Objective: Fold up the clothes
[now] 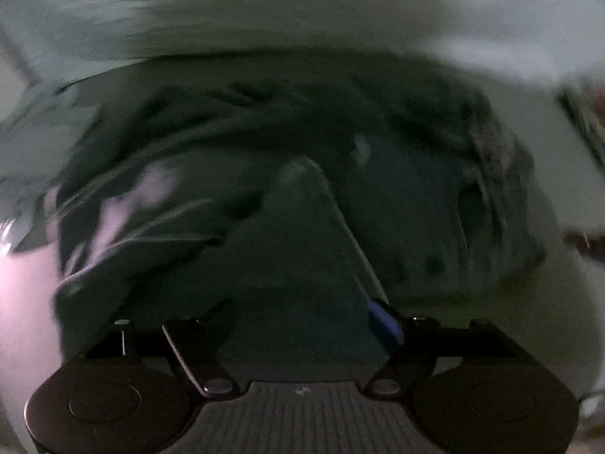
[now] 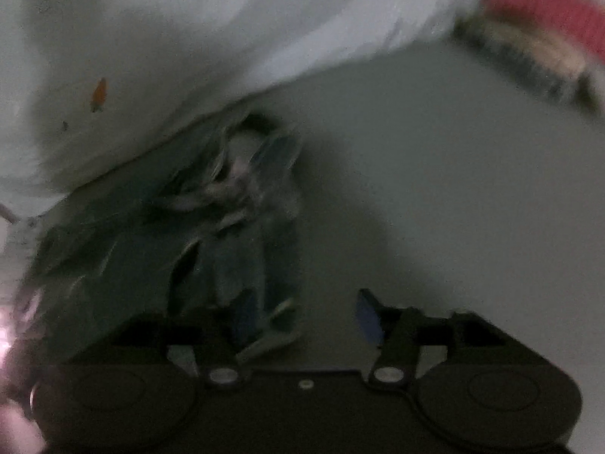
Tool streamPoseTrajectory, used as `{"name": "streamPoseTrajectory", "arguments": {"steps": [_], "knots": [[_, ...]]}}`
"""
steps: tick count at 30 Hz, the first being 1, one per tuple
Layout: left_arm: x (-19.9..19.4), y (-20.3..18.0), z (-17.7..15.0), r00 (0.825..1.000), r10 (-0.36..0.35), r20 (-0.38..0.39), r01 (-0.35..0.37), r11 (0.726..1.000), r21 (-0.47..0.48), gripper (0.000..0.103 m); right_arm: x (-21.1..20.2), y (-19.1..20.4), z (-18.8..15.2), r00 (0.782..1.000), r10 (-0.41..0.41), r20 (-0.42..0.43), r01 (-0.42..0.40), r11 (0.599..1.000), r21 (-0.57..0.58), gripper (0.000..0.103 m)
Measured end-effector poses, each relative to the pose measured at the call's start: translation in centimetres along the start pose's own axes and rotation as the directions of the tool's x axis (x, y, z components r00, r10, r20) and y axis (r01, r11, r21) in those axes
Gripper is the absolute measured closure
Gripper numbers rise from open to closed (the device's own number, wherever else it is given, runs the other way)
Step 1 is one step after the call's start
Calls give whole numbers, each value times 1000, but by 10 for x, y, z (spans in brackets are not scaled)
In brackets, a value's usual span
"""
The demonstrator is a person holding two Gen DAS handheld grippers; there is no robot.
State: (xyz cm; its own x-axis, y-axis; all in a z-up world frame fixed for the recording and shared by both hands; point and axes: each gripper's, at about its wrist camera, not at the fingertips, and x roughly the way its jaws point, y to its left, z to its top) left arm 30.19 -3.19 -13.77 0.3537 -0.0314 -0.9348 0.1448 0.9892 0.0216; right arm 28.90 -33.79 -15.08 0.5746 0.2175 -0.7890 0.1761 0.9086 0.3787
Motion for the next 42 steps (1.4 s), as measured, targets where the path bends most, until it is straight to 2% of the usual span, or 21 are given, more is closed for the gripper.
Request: {"name": "streamPoseTrajectory", "arguments": {"steps": [3,5,6,8,12,14,15,16,17,18,19,20,22,25,28,30,32,34,36,39,42], "knots": [[28,-24,-3,998,-38,-57,45,990,136,19,21,-2,-3,999,42,-23,-42,999,27,26],[44,-36,-7,997,-10,-73,25,978,206,18,28,-3,-2,997,65,-28,-65,998,28,23],[48,-40,-12,998,6,-60,8,974,228,11,28,-2,-2,997,70,-11,-70,998,10,17],[54,-45,-19,999,31,-38,-20,965,262,2,36,14,-11,998,54,19,-52,996,-67,17],[57,-49,-29,999,40,30,-47,964,263,1,56,43,-21,997,3,71,18,955,-295,10],[59,-52,-41,993,49,111,-77,961,264,0,61,56,-29,996,20,90,17,918,-397,16],[58,-52,-48,986,50,159,-92,959,268,0,62,61,-33,994,19,107,30,898,-438,35],[56,-52,-52,982,44,184,-93,959,266,3,59,64,-36,993,32,118,26,887,-461,68],[54,-52,-56,980,34,197,-86,962,259,14,58,67,-37,991,44,125,20,880,-475,76],[50,-53,-57,980,21,197,-70,967,246,37,56,69,-33,991,52,126,12,888,-460,89],[46,-55,-57,982,6,189,-50,972,230,52,50,70,-29,987,55,151,19,893,-450,90],[43,-59,-57,981,30,192,-74,972,224,84,43,70,-24,982,61,178,24,898,-439,91],[34,-68,-54,961,133,241,-187,958,219,92,21,64,-10,965,80,251,29,915,-402,93],[-3,-53,-36,954,122,272,-147,986,77,92,-39,34,18,916,63,397,76,943,-325,95],[-60,-36,-29,922,133,363,-114,991,-76,92,-119,-11,39,841,23,541,136,958,-252,95],[-99,-18,-36,903,132,410,-50,977,-206,92,-162,-49,44,797,-56,601,210,959,-189,95],[-118,-3,-50,895,150,419,-6,946,-325,92,-179,-93,47,773,-182,608,284,956,-75,93],[-122,11,-69,902,174,396,15,903,-430,92,-173,-144,47,769,-392,505,430,902,46,83],[-107,20,-89,922,219,320,-23,853,-521,92,-148,-193,39,770,-561,303,573,817,57,82],[-81,27,-111,950,236,204,-73,804,-591,92,-137,-225,8,811,-560,172,543,829,139,76],[-82,27,-121,948,254,189,-93,794,-601,92,-132,-214,-16,800,-571,184,556,821,128,61]]}}
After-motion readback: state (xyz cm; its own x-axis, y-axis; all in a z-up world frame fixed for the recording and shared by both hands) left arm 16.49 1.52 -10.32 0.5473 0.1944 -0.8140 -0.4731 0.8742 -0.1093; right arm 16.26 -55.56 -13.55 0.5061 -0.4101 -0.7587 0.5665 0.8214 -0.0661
